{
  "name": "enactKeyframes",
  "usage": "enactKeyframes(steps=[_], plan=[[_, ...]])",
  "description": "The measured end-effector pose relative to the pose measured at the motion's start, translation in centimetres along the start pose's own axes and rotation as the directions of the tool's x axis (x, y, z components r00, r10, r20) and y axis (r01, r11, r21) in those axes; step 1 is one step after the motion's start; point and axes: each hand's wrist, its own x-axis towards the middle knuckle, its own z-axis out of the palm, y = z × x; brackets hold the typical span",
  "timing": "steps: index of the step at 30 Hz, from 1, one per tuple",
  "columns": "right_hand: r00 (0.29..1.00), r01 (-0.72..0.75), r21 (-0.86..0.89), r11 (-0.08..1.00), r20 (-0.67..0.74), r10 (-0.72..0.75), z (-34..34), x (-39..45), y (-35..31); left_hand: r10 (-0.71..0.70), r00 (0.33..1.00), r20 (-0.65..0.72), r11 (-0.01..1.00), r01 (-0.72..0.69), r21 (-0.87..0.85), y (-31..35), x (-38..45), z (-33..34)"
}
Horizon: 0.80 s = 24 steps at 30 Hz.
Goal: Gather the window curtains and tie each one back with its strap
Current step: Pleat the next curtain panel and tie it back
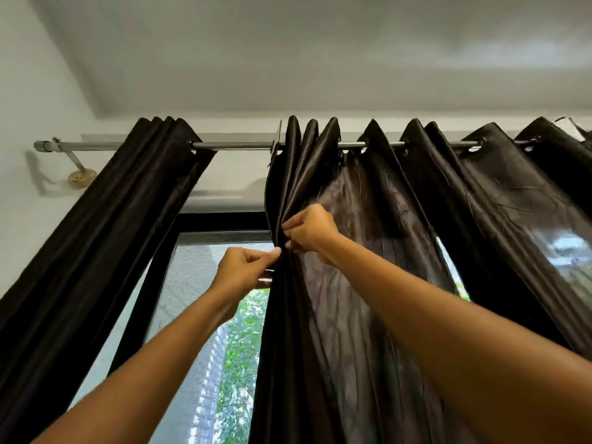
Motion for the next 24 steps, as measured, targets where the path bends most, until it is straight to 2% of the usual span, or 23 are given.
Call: enactKeyframes(steps=[4,7,9,10,11,12,14,15,16,18,20,22,24], plan=[[0.998,-0.030,-0.016,0.999,0.052,0.031,-1.8,-0.9,1.3,0.131,0.981,-0.145,0.968,-0.095,0.233,0.1,0.5,2.7],[1.000,-0.021,-0.028,0.999,0.017,0.021,-2.6,-1.4,2.3,0.260,0.952,-0.160,0.882,-0.166,0.440,0.4,0.8,5.0],[0.998,-0.050,0.070,0.996,0.052,0.046,-3.2,-1.7,2.9,0.290,0.941,-0.172,0.831,-0.158,0.534,0.6,0.8,5.8],[0.997,-0.059,0.099,0.993,0.056,0.054,-3.6,-1.9,3.4,0.284,0.941,-0.182,0.824,-0.142,0.548,0.6,0.8,6.0],[0.999,-0.054,0.042,0.998,0.005,0.053,-4.2,-2.1,4.0,0.272,0.944,-0.186,0.824,-0.129,0.551,0.6,0.9,6.1],[0.994,-0.061,-0.135,0.989,-0.098,0.047,-4.9,-2.0,4.9,0.258,0.949,-0.180,0.828,-0.121,0.548,0.4,0.9,6.0],[0.950,-0.223,-0.505,0.834,-0.306,0.068,-6.3,-2.1,7.1,0.243,0.959,-0.149,0.832,-0.127,0.541,0.0,1.0,5.5],[0.929,-0.317,-0.541,0.779,-0.342,0.140,-6.6,-2.3,8.2,0.243,0.961,-0.134,0.833,-0.136,0.536,-0.2,1.0,5.3],[0.913,-0.381,-0.496,0.781,-0.336,0.232,-6.8,-2.4,9.1,0.247,0.961,-0.126,0.835,-0.145,0.530,-0.5,1.0,5.0],[0.901,-0.417,-0.322,0.850,-0.272,0.338,-6.6,-2.5,10.5,0.259,0.958,-0.122,0.840,-0.161,0.517,-0.9,1.0,4.8],[0.919,-0.346,-0.268,0.899,-0.288,0.268,-5.8,-2.4,11.0,0.258,0.958,-0.123,0.843,-0.161,0.514,-1.1,1.1,4.8],[0.907,-0.265,-0.318,0.911,-0.402,0.124,-4.8,-2.2,10.3,0.265,0.958,-0.112,0.840,-0.172,0.515,-1.4,1.1,4.7],[0.904,-0.203,-0.343,0.917,-0.425,0.041,-3.5,-2.0,8.9,0.270,0.958,-0.097,0.839,-0.184,0.512,-1.6,1.1,4.7]])
